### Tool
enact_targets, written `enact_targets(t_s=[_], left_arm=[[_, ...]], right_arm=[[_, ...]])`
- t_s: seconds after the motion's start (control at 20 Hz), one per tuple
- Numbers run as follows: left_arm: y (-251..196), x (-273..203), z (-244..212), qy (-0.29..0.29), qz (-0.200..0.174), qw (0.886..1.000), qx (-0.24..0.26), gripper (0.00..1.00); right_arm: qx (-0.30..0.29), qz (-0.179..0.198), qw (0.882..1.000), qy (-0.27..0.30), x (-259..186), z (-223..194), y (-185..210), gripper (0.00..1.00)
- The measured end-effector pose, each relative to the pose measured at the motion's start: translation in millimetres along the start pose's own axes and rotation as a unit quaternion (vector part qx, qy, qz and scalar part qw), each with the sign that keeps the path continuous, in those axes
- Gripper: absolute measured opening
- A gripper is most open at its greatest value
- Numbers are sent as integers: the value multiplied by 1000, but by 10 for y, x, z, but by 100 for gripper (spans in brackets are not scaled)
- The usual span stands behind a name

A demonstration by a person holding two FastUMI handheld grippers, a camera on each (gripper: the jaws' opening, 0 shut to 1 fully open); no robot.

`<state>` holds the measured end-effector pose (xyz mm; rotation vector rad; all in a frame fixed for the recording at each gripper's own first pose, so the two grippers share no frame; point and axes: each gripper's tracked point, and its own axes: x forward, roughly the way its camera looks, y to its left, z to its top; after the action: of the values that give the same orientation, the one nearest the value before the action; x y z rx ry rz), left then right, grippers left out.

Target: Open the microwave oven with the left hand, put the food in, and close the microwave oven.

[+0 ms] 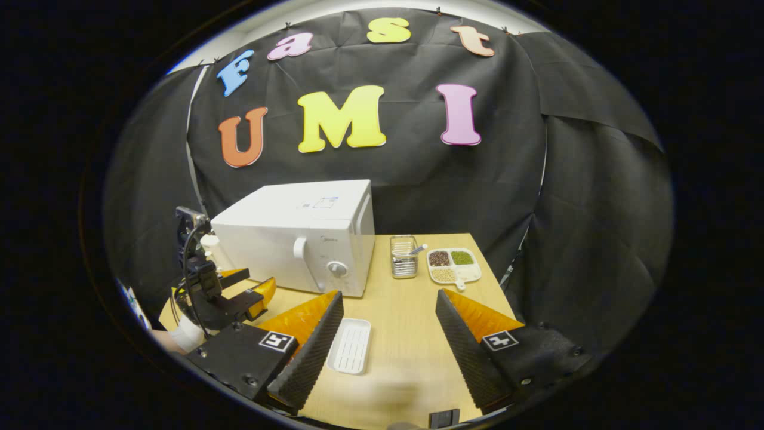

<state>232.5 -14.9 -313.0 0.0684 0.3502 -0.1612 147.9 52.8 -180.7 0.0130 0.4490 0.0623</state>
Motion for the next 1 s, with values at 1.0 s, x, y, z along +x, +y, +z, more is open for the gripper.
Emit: enact_targets(t_s=[1.0], left_arm=[[671,-2480,1638,-170,86,982,-17,96]], right_arm=[[-4,11,991,-136,-820,617,560,92]])
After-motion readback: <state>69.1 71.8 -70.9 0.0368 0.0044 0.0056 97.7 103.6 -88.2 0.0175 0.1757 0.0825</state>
